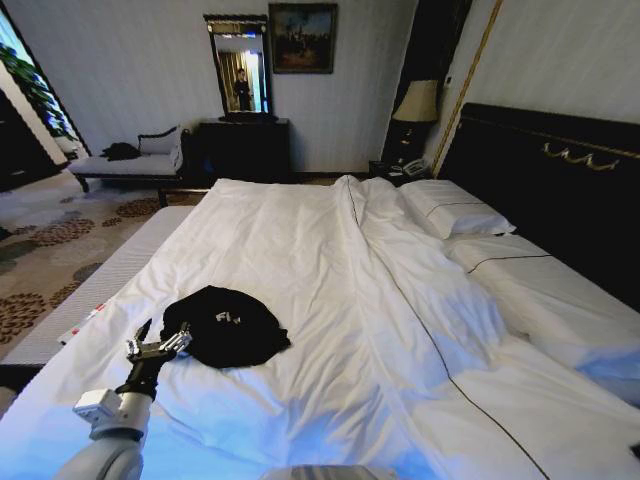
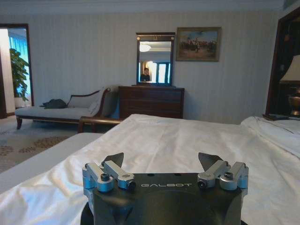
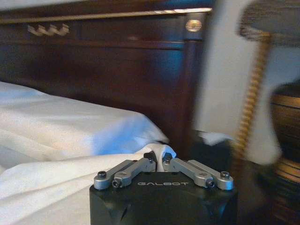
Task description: Fold the clothes on the bed.
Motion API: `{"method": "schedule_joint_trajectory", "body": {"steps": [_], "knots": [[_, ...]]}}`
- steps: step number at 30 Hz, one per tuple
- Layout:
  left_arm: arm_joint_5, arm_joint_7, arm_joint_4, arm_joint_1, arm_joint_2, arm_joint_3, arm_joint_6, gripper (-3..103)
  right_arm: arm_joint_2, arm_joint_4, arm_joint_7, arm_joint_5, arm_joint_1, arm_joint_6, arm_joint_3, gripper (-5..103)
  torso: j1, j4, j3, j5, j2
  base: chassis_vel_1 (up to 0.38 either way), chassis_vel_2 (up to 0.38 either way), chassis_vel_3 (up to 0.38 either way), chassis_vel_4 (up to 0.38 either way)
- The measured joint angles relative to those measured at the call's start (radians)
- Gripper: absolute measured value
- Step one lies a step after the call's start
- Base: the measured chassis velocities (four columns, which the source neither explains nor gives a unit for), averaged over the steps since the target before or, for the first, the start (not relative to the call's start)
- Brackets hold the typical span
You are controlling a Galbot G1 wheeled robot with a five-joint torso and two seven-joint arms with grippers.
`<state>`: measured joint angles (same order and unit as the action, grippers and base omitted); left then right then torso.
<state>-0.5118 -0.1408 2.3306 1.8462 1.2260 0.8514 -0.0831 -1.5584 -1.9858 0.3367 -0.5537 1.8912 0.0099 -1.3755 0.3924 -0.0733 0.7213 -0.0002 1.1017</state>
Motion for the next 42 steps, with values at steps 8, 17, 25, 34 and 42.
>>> {"method": "schedule_joint_trajectory", "body": {"steps": [8, 17, 25, 34, 42], "knots": [[0.001, 0.0, -0.016, -0.017, -0.017, -0.017, -0.003, 90, -0.056, 0.051, 0.147, 0.144, 0.074, 0.121, 0.044, 2, 0.0, 0.0003, 0.0, -0.0001, 0.0, 0.0, 0.0, 0.0, 0.0], [0.011, -0.002, -0.009, 0.001, -0.014, -0.027, -0.006, 90, -0.053, 0.13, 0.221, 0.199, 0.086, 0.152, 0.183, 2, 0.0, -0.0004, 0.0, 0.0001, 0.0, 0.0, 0.0, 0.0, 0.0], [0.013, 0.004, -0.005, 0.028, -0.001, -0.016, 0.002, 90, -0.051, 0.128, 0.224, 0.198, 0.11, 0.14, 0.263, 14, 0.0, -0.0001, 0.0, 0.0001, 0.0, 0.0, 0.0, 0.0, 0.0], [0.031, -0.003, 0.004, 0.025, 0.001, -0.032, -0.006, 92, -0.05, 0.128, 0.234, 0.185, 0.123, 0.157, 0.287, 41, 0.0, -0.0001, 0.0, 0.0002, 0.0, 0.0, 0.0, 0.0, 0.0], [0.033, -0.005, 0.008, 0.032, 0.0, -0.031, -0.006, 97, -0.049, 0.12, 0.239, 0.172, 0.132, 0.166, 0.273, 74, 0.0, 0.0, 0.0, 0.0002, 0.0, 0.0, 0.0, 0.0, 0.0]]}}
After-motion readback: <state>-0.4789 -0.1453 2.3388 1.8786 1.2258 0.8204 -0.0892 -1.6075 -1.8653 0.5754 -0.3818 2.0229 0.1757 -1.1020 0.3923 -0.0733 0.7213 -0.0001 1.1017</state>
